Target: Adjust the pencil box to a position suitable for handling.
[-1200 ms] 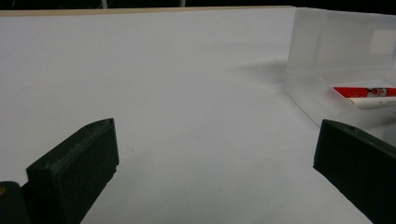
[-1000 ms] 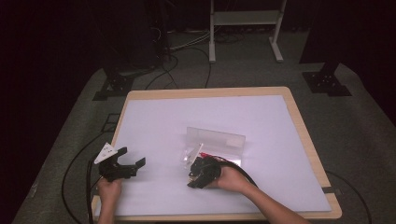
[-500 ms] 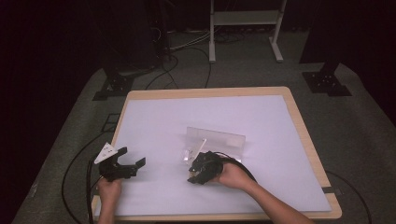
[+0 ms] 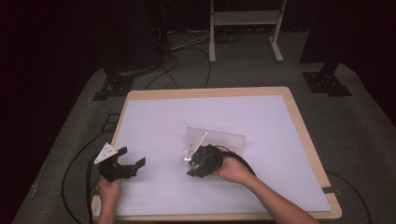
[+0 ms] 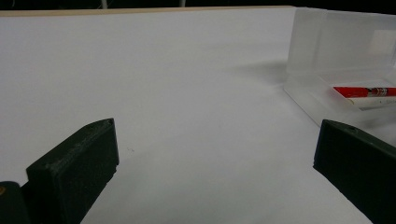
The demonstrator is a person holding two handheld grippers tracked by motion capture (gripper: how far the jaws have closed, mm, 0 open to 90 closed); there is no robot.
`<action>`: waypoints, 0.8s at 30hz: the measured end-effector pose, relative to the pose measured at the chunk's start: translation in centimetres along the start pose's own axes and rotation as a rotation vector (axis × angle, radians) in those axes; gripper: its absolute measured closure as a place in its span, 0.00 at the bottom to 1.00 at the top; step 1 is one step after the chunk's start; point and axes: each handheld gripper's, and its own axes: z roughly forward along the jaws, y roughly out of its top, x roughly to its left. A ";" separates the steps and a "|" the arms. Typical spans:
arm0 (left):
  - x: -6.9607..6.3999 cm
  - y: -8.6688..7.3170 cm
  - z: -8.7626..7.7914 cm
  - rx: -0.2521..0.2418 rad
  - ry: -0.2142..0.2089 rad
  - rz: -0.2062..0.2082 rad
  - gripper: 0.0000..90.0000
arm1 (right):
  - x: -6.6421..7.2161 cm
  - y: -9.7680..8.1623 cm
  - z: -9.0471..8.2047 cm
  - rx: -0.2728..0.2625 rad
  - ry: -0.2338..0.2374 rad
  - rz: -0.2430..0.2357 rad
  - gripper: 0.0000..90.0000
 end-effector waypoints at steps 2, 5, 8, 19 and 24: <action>0.0 0.0 0.0 -0.001 0.002 0.002 0.00 | 0.0 0.0 -0.1 0.000 -0.002 0.000 0.65; 0.0 0.0 0.0 -0.001 0.002 0.002 0.00 | -0.2 0.2 -0.3 -0.002 -0.007 0.001 0.65; 0.0 0.0 0.0 -0.004 0.000 0.001 0.00 | -0.3 0.5 -0.6 -0.006 -0.011 0.002 0.65; 0.0 -0.1 -0.1 -0.008 -0.002 0.006 0.00 | -0.9 1.3 -0.9 -0.010 -0.022 -0.002 0.65; 0.0 -0.1 -0.1 -0.008 -0.003 0.006 0.00 | -1.5 1.7 -1.2 -0.015 -0.033 0.003 0.65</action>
